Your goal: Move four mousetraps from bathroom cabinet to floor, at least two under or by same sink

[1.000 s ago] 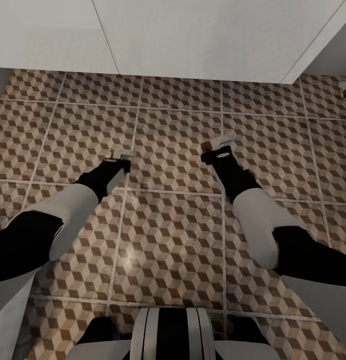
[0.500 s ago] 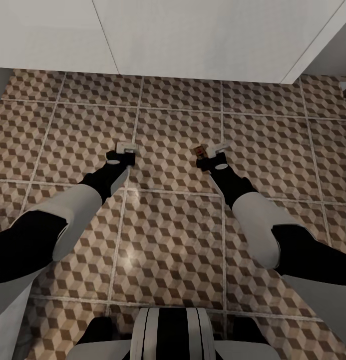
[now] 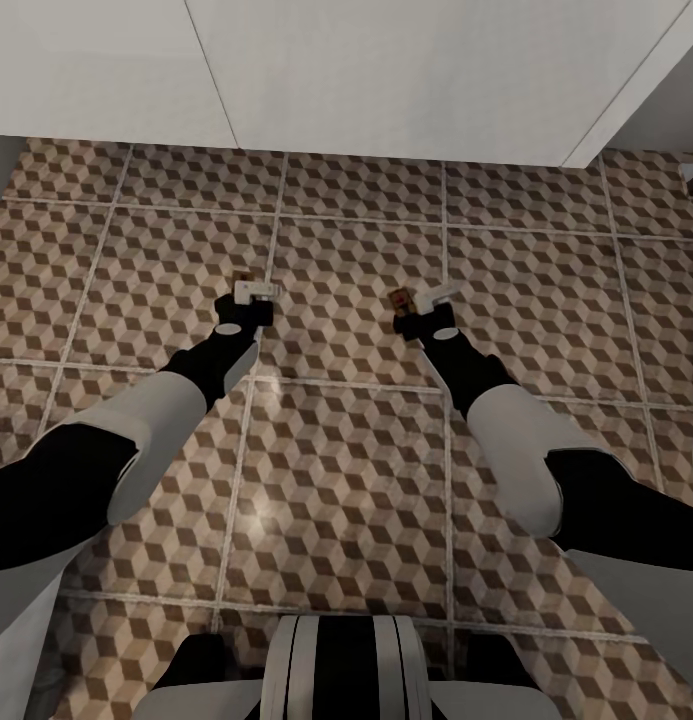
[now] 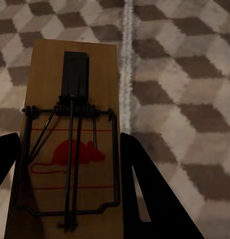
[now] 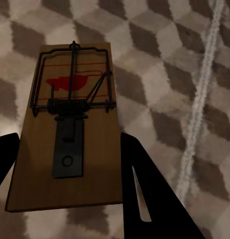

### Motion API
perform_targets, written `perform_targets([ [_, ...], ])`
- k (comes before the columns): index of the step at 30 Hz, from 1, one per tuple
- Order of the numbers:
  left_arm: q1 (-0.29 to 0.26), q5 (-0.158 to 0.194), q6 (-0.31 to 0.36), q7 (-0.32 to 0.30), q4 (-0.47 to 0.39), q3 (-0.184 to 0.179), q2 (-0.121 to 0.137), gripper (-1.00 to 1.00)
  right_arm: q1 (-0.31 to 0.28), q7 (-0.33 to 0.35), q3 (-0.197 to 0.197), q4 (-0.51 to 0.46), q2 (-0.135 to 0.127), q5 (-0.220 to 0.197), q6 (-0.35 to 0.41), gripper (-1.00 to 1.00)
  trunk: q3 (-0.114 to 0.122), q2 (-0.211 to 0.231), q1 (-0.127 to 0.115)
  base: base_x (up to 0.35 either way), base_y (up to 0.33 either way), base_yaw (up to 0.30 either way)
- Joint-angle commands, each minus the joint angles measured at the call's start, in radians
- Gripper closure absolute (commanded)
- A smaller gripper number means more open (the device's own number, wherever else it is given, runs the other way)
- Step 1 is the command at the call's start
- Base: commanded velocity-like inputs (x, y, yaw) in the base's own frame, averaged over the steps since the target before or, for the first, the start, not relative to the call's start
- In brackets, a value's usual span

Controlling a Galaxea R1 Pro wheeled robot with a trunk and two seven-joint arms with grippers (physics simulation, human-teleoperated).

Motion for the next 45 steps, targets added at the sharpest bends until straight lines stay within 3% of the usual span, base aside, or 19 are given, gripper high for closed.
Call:
perform_targets([
  [1, 0.000, 0.010, -0.005, 0.005, 0.001, -0.009, 0.000, 1.00, 0.000, 0.001, -0.004, -0.002, 0.000, 0.007, 0.001, 1.00, 0.000, 0.000, 0.000, 0.000, 0.000, 0.000],
  [45, 0.000, 0.004, -0.006, 0.009, -0.004, -0.010, -0.001, 1.00, 0.000, -0.014, -0.007, -0.033, -0.012, 0.008, -0.003, 1.00, 0.000, -0.006, 0.011, 0.000, 0.000, 0.000],
])
